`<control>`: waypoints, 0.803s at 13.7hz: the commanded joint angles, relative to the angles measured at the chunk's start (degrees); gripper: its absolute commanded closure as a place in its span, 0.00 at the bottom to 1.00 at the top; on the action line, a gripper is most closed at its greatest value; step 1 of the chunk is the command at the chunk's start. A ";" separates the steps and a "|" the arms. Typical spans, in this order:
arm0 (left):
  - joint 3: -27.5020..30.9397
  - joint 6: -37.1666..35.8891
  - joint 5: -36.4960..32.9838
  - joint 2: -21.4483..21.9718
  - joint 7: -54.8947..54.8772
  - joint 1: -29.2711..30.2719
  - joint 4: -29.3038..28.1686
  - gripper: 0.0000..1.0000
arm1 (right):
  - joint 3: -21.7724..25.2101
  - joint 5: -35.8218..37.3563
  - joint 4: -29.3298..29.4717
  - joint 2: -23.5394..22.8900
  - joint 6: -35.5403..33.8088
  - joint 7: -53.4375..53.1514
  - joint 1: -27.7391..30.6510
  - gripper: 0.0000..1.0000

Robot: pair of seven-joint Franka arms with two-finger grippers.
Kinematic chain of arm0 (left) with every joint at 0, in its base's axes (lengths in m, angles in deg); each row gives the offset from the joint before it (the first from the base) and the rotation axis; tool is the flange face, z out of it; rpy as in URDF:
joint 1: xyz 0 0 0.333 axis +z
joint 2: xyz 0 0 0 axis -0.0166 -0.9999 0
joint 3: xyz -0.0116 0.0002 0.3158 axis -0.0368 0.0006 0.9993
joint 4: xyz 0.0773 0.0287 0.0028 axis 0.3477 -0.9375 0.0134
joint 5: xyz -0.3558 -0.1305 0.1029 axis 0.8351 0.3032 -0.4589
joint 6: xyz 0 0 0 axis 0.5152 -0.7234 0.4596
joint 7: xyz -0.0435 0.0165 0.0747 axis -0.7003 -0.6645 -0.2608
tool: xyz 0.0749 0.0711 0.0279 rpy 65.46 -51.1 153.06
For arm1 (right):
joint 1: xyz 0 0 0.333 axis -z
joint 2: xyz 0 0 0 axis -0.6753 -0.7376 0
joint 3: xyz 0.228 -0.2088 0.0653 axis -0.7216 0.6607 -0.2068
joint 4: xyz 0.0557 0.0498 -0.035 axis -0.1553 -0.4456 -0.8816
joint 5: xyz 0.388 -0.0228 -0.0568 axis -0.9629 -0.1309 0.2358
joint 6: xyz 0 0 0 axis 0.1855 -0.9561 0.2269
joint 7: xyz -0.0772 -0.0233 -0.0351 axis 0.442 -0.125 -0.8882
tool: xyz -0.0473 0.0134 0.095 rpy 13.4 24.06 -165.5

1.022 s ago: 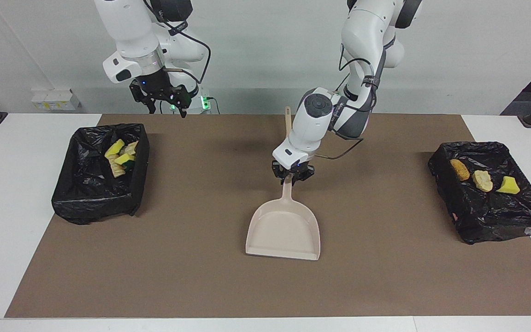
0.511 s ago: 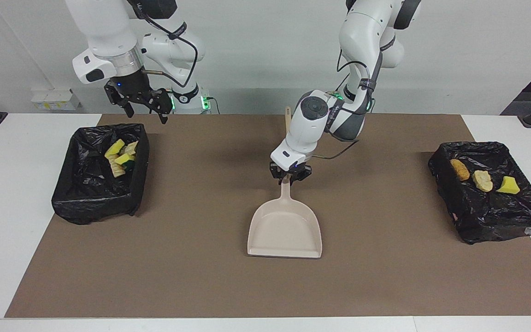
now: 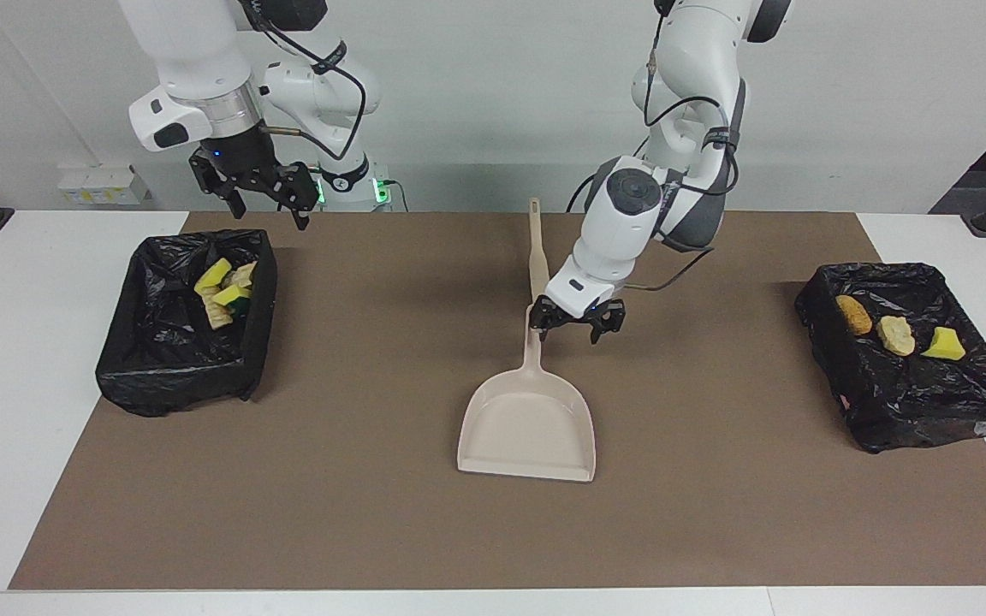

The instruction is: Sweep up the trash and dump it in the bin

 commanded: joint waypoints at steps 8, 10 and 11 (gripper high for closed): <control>-0.09 -23.18 -2.59 16.42 -17.97 15.52 0.32 0.00 | 8.28 1.92 0.87 -0.05 0.38 -0.33 -7.11 0.00; 0.09 -27.31 -2.94 17.65 -21.06 17.55 2.34 0.00 | 8.45 1.83 0.69 0.04 0.38 0.28 -6.15 0.00; 0.61 -29.07 -3.37 18.10 -21.16 18.08 4.01 0.00 | 8.37 1.83 0.69 0.04 0.38 0.11 -5.70 0.00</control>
